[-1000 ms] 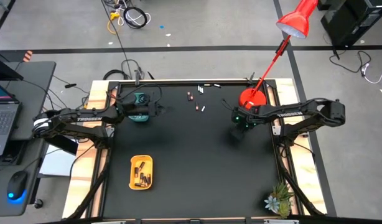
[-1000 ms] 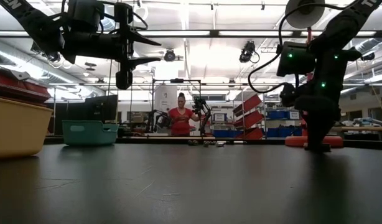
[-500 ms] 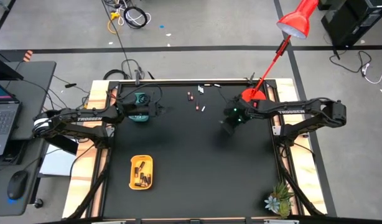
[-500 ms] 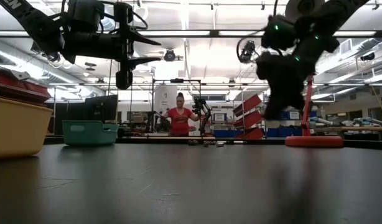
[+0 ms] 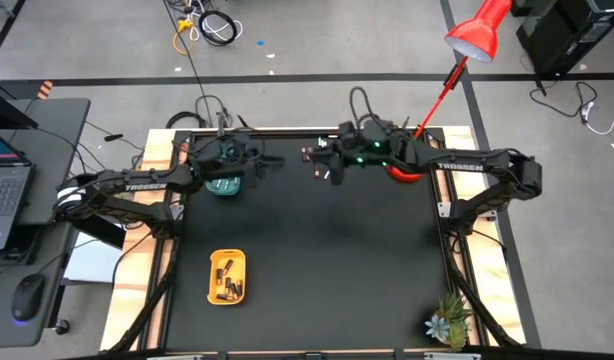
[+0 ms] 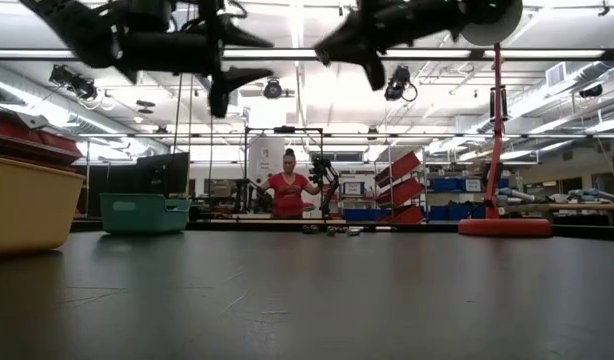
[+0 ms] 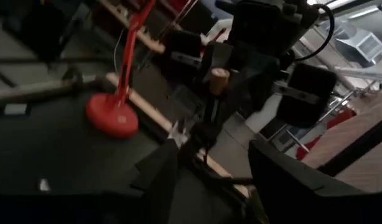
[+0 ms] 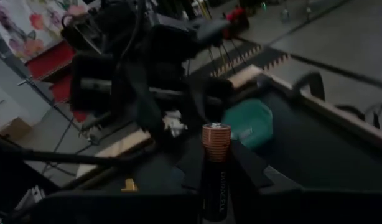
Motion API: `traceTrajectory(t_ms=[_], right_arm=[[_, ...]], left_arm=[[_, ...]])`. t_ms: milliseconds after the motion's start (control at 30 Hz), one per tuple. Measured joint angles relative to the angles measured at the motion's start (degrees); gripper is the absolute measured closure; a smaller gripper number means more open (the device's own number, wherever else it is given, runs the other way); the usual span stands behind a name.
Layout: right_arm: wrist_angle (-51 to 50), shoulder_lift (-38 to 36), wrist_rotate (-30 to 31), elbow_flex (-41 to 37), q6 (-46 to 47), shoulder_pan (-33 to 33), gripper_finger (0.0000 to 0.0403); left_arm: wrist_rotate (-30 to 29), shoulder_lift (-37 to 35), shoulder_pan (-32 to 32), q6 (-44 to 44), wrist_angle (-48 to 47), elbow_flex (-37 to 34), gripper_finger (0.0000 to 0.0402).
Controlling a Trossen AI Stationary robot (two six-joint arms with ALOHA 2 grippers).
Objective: Sort batteries
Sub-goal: Put the black battery into the yellow bin
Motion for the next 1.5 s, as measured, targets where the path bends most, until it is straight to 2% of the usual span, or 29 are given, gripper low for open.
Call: traceTrajectory(t_ms=[200,467,533,600,733,767,1000,1167,1333,1400,1500], right_arm=[[-0.2,6.1,-0.3,9.0,-1.3,-0.1,0.0356],[-0.2,9.8,-2.5,12.8,-1.3,1.2,0.0356],[-0.5,9.9,-3.1,12.9,-0.8,1.5,0.0356],[-0.9,9.9,-3.3,13.0,-0.7,1.9,0.0356],[-2.1,9.8,-5.1,13.0,0.4,2.2,0.0347],[-2.6,9.8,-5.2,13.0,1.2,2.2,0.0336],[-5.7,9.5,-6.6,13.0,3.5,1.6,0.0249],[-9.4,7.2,-9.5,12.9,3.4,0.2,0.0234],[-17.1,5.4,-8.9,12.9,-1.0,-1.4,0.0235],[-19.6,5.4,-8.8,12.9,-2.2,-1.8,0.0235],[-22.5,5.3,-7.7,12.9,-4.6,-1.9,0.0235]], left_arm=[[0.0,4.8,0.0,4.0,-0.1,6.1,0.0172],[-0.2,7.7,0.3,4.1,-0.3,8.9,0.0176],[-0.6,7.7,0.2,5.0,-0.1,8.9,0.0192],[-0.4,7.7,0.2,5.6,0.2,8.9,0.0224],[1.2,7.6,0.1,7.2,0.8,8.9,0.0342],[1.6,7.6,0.1,7.1,0.7,8.9,0.0357],[3.5,7.6,0.3,5.7,-1.7,8.9,0.0356],[10.2,2.9,0.6,3.7,-10.9,9.0,0.0356],[20.7,-3.9,1.1,3.8,-24.2,9.0,0.0356],[26.6,-6.2,1.1,3.8,-33.1,9.0,0.0356],[34.3,-8.3,-1.1,5.0,-55.3,8.8,0.0356]])
